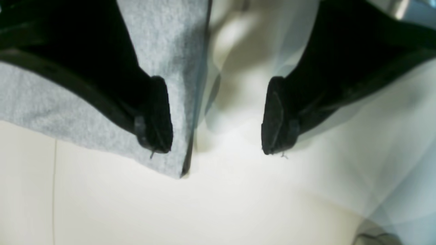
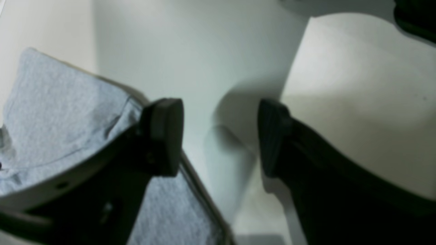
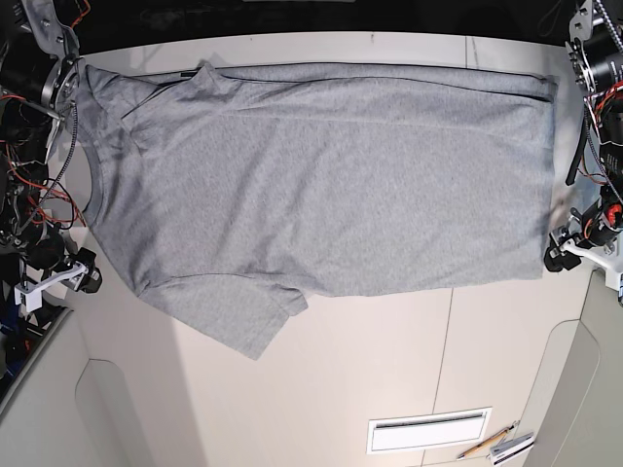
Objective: Fold the T-shirt properly
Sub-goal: 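Grasp the opposite side edge of the shirt with both grippers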
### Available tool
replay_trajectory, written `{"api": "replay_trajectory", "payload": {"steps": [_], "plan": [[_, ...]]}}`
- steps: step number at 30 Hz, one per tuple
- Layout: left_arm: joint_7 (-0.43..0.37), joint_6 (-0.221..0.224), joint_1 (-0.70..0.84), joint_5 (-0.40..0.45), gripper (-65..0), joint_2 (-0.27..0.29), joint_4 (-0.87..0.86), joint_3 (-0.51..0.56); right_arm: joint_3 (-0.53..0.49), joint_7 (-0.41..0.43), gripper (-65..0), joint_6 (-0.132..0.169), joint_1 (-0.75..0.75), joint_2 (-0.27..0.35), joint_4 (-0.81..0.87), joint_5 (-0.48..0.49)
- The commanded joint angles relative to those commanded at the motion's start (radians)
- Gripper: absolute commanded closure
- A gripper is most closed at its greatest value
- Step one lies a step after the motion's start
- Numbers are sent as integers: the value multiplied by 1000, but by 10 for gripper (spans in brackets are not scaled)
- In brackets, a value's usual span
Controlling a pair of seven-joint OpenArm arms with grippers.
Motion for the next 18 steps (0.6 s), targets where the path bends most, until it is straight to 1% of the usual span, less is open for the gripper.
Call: {"api": "replay_trajectory", "payload": {"steps": [2, 4, 7, 9, 10, 12, 15, 18], "plan": [[5, -11, 0, 0, -443, 20, 0, 0, 0, 10, -343, 3, 0, -5, -13, 0], [5, -10, 0, 2, -443, 44, 0, 0, 0, 13, -343, 3, -2, -18, -16, -9], [5, -11, 0, 3, -443, 65, 0, 0, 0, 13, -343, 3, -3, -48, -16, -10], [7, -10, 0, 9, -443, 70, 0, 0, -1, 13, -343, 38, -3, -67, -16, -11], [11, -10, 0, 9, -443, 70, 0, 0, -4, 13, -343, 47, -3, -76, -16, -11], [12, -11, 0, 8, -443, 71, 0, 0, -15, 12, -343, 47, -3, -91, -16, -10], [16, -45, 0, 8, -443, 71, 0, 0, -40, 7, -342, 49, -5, -112, -16, -10], [26, -52, 0, -9, -443, 71, 0, 0, -73, -3, -340, 63, -5, -134, -16, -7]]}}
